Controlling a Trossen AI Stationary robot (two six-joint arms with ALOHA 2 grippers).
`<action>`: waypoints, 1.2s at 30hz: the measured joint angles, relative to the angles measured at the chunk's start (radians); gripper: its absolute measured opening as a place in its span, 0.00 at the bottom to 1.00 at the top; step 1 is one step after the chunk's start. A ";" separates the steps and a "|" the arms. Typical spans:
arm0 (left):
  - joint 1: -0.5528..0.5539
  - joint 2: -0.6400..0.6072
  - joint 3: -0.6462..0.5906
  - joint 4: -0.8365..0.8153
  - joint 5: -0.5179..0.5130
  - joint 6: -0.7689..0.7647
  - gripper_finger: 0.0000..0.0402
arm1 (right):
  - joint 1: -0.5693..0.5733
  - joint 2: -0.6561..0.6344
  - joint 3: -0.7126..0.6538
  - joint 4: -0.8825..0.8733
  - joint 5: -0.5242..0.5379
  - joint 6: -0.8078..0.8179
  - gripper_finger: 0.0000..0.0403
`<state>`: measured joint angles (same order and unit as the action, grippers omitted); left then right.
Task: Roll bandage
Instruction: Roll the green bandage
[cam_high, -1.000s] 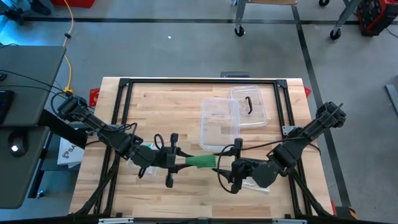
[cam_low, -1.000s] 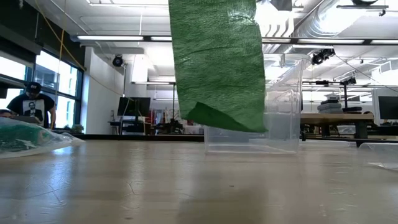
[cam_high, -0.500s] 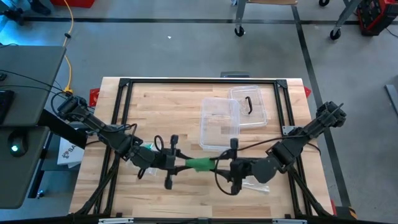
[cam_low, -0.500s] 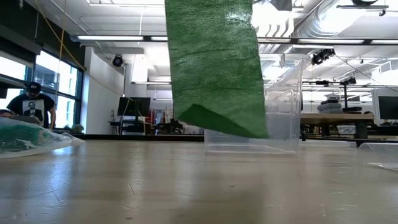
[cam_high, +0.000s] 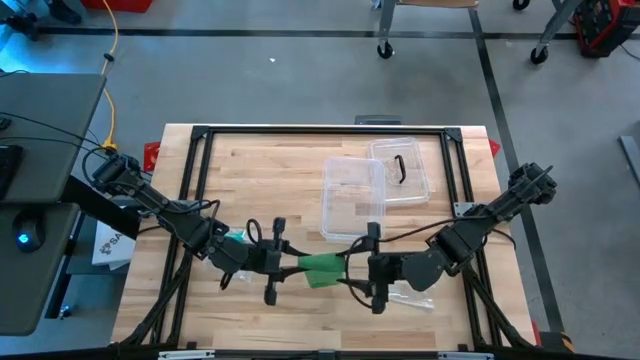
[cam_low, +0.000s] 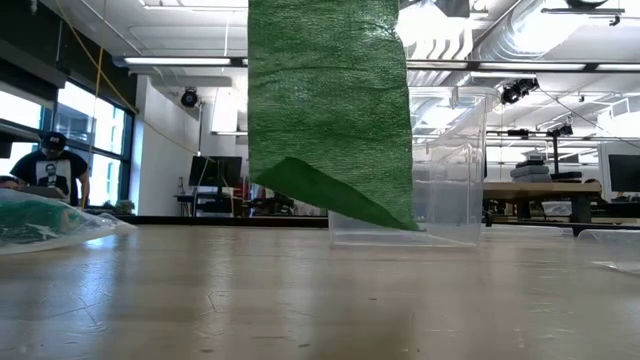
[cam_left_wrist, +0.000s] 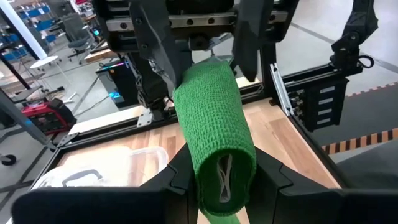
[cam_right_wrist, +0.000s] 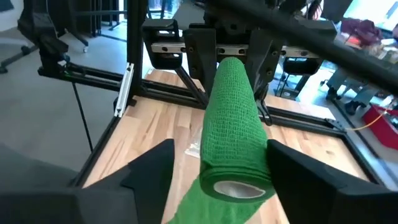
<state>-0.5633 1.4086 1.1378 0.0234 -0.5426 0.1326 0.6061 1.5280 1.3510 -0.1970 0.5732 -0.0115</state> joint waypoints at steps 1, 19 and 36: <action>0.000 0.000 0.000 0.001 0.000 0.001 0.20 | -0.004 0.001 0.000 0.000 0.000 0.018 0.62; -0.001 0.000 0.000 0.005 0.010 -0.046 0.21 | -0.043 0.002 0.000 -0.011 -0.086 -0.030 0.25; 0.130 0.000 0.001 0.098 0.317 -0.519 0.50 | 0.036 0.004 -0.002 -0.043 0.362 -0.720 0.27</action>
<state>-0.4333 1.4090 1.1385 0.1212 -0.2252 -0.3863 0.6416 1.5318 1.3495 -0.2401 0.9352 -0.7319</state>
